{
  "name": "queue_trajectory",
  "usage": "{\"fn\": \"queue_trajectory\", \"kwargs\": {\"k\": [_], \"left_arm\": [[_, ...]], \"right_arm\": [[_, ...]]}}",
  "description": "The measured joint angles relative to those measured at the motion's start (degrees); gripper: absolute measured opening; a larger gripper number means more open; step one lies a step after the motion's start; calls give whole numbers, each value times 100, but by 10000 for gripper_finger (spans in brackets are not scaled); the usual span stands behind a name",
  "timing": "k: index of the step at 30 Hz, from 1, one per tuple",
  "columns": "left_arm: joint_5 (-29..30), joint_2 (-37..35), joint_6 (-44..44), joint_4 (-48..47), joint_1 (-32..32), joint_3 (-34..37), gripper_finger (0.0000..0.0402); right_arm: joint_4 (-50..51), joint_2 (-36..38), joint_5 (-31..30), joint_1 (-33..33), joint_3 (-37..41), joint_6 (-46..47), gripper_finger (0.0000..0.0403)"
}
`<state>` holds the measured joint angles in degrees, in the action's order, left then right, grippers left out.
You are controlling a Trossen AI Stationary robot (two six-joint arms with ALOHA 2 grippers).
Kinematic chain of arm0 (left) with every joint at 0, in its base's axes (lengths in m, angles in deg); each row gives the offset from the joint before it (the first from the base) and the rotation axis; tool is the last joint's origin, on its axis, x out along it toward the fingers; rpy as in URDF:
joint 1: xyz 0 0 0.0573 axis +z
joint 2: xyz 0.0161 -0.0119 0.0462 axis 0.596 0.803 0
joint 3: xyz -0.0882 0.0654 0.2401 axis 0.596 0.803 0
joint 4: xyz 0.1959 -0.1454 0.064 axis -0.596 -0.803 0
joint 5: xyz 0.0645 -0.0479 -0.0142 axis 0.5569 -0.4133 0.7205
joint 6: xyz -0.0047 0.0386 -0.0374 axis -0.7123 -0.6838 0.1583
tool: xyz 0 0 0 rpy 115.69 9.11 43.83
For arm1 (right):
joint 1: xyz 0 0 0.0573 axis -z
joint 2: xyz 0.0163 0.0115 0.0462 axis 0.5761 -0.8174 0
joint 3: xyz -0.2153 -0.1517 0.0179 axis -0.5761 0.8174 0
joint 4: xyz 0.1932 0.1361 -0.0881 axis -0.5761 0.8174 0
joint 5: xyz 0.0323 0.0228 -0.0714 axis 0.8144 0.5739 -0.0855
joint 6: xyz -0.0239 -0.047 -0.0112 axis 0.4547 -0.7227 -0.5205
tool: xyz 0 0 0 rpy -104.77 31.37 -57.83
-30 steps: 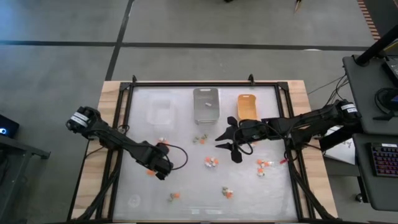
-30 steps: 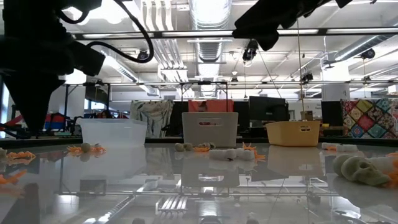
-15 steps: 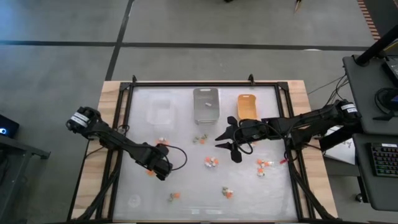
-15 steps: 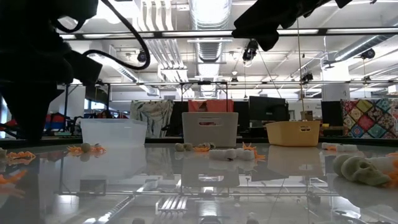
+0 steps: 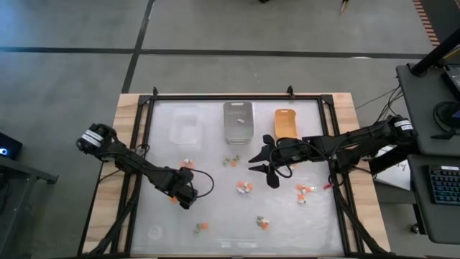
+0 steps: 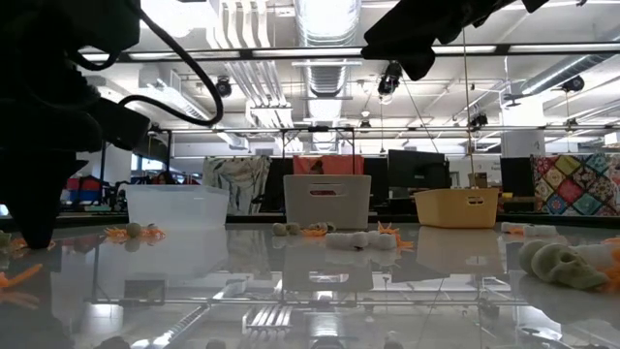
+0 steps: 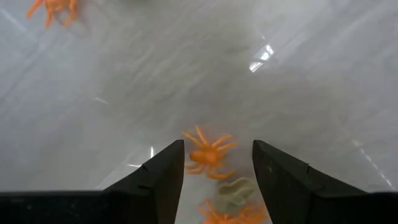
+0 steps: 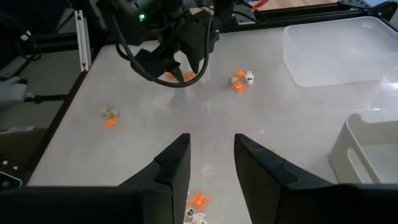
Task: Sort Halloween decoration
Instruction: Put the orange spider toy into the transparent white bin
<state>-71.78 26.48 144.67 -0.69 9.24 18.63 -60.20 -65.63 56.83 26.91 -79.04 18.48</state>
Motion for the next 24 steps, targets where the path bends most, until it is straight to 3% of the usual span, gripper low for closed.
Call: {"fn": "queue_trajectory", "kwargs": {"k": [10, 24], "left_arm": [[144, -11, -177, 101, -9, 70, 168], [277, 0, -317, 187, -10, 56, 100]], "right_arm": [[-105, 0, -2, 1, 0, 0, 114], [-119, 0, -2, 1, 2, 0, 113]]}}
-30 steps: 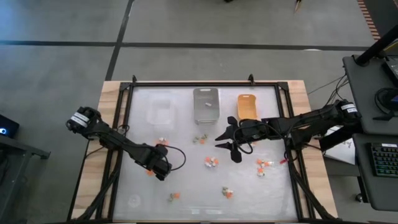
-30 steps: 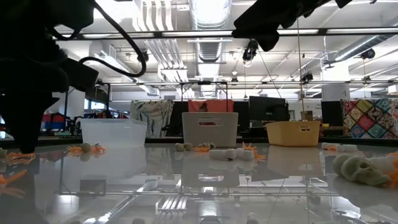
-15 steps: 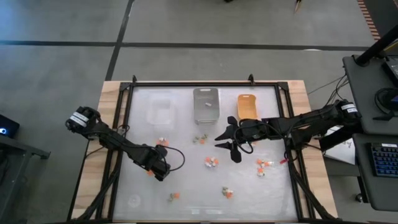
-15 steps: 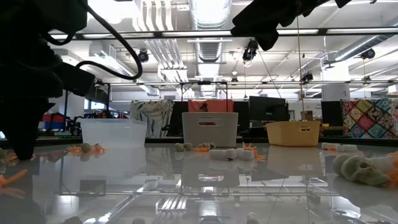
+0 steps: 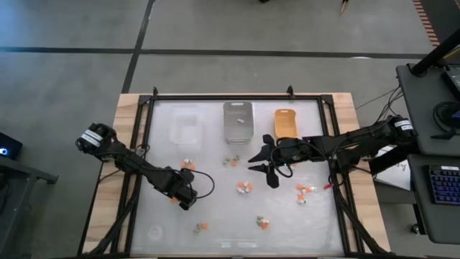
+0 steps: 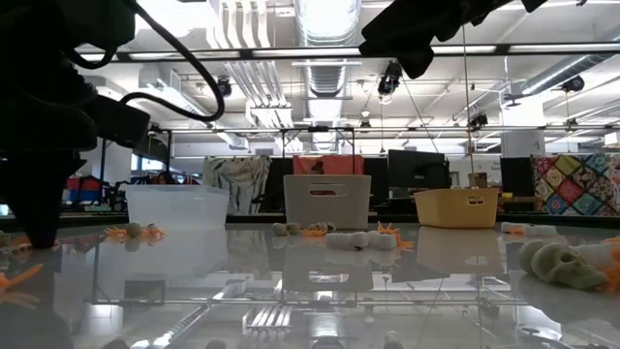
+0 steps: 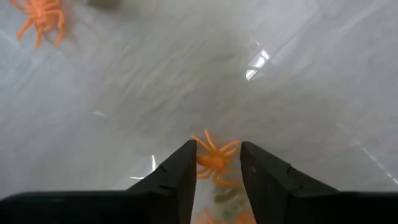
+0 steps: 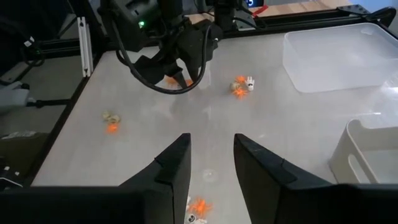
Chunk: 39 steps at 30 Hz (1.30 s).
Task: Sort Halloween decoration
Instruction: Put the orange spider toy into the transparent white bin
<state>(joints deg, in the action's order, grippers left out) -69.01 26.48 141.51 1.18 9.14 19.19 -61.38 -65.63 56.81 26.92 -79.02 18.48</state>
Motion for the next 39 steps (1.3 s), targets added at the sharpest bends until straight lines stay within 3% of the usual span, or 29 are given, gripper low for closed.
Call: {"fn": "queue_trajectory", "kwargs": {"k": [11, 39], "left_arm": [[88, -11, -188, 76, 0, 7, 80], [68, -231, -478, 168, 1, 13, 77]], "right_arm": [[2, 0, 0, 0, 0, -3, 109], [7, 0, 2, -2, 0, -46, 109]]}}
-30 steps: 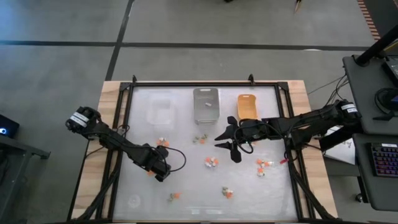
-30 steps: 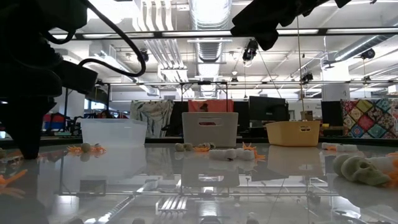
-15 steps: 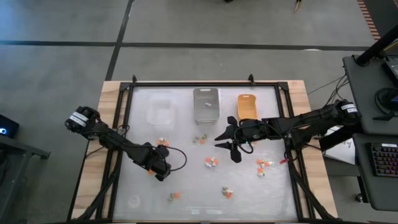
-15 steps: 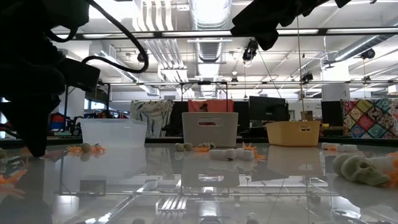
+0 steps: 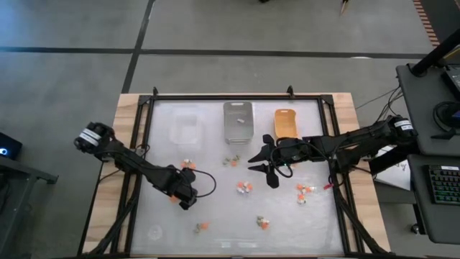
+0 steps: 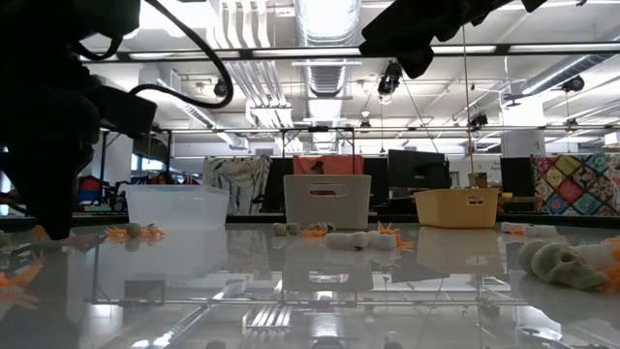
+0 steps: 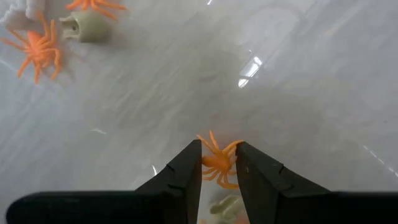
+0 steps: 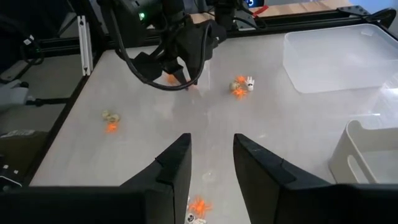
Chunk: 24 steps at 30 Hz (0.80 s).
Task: Sort Halloween decoration
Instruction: Put the orange spider toy into the transparent white bin
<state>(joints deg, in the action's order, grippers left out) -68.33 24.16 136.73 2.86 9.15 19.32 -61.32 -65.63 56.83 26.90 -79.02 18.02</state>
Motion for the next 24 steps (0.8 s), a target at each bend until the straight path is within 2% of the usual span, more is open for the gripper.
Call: {"fn": "queue_trajectory", "kwargs": {"k": [6, 15, 20, 24], "left_arm": [[24, -449, -282, 42, -1, -4, 77], [794, -1505, -1160, 522, 85, -9, 77], [1295, -2127, -2052, 814, 437, -9, 77], [1351, -2549, -2847, 827, 1002, -9, 77]], "right_arm": [[0, 0, 2, 2, 0, -2, 109], [2, 0, 2, 2, 0, -90, 109], [-11, 0, 2, 2, 0, -160, 109], [-11, 0, 2, 2, 0, -166, 109]]}}
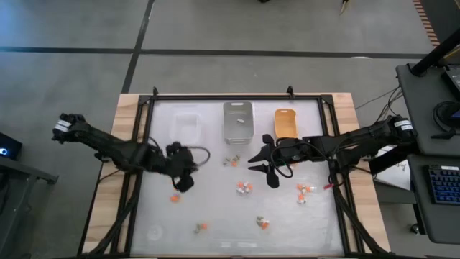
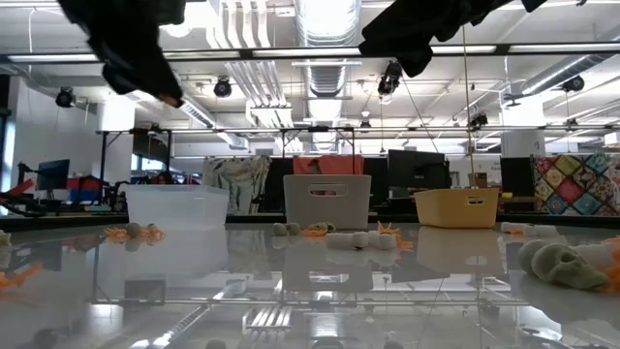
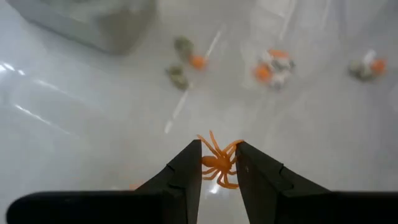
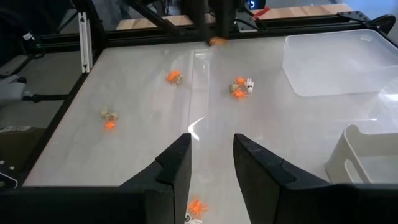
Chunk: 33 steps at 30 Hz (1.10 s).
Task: Sort Halloween decoration
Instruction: Put the orange spider toy into the transparent white bin
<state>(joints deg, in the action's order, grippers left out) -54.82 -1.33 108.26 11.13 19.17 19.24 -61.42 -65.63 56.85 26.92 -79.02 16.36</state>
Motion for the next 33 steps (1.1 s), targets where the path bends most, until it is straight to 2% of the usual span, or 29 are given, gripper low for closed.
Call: {"fn": "queue_trajectory", "kwargs": {"k": [6, 14, 16, 21, 25, 33], "left_arm": [[-2, -275, -1099, -69, 1410, 0, 77], [-261, 21, -2514, -116, 3982, 0, 77], [-516, 209, -2788, -83, 4678, 0, 77], [-1699, 881, -3075, 245, 6067, 0, 77], [-1954, 1408, -3156, 323, 6533, -64, 77], [-1957, 1880, -3388, 335, 6581, -90, 78]], "right_arm": [[0, 0, 2, 0, 0, -11, 109], [-2, 0, 0, 0, 0, -4, 109], [-2, 0, 0, 0, 0, -6, 109], [-4, 0, -3, 0, 0, -54, 109], [-4, 0, -39, 2, 0, -61, 109], [-4, 0, -142, 2, 0, -55, 109]]}}
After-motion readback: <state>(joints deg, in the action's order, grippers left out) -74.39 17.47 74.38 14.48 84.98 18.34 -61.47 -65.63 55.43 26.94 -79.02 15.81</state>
